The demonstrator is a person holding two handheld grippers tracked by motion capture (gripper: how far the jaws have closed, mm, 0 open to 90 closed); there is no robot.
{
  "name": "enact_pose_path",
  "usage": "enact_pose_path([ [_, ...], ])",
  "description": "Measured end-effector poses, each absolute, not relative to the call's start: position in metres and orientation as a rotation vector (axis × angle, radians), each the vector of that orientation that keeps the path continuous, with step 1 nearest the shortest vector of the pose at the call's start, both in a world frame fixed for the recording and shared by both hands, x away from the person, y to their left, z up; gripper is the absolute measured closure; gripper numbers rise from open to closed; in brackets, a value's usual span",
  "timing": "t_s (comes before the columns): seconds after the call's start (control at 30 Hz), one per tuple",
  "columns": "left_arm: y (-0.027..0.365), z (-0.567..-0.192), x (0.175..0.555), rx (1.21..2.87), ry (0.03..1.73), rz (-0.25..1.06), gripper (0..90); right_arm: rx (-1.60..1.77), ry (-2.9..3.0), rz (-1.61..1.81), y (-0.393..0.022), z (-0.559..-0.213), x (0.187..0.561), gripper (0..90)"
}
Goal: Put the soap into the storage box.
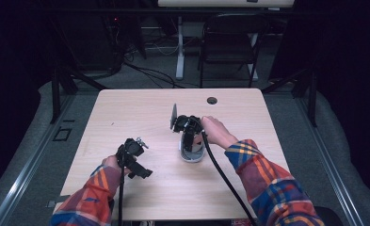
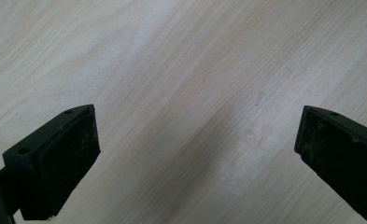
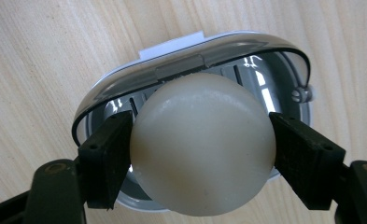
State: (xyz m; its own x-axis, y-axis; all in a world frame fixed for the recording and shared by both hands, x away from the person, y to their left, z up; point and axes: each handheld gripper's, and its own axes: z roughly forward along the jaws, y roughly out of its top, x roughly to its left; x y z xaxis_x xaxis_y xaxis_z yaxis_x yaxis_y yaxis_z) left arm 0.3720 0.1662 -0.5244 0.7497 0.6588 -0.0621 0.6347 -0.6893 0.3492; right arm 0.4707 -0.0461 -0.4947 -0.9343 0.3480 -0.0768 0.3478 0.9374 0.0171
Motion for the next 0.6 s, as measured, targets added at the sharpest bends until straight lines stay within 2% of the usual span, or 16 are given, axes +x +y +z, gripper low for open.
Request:
enact_pose_path([
  [0.6,0.1661,-0.5243,0.3719,2.6,0.998,0.097,0.0,0.585,3.026,0.061,-0.0546,-0.5002,0.4702,24.1],
])
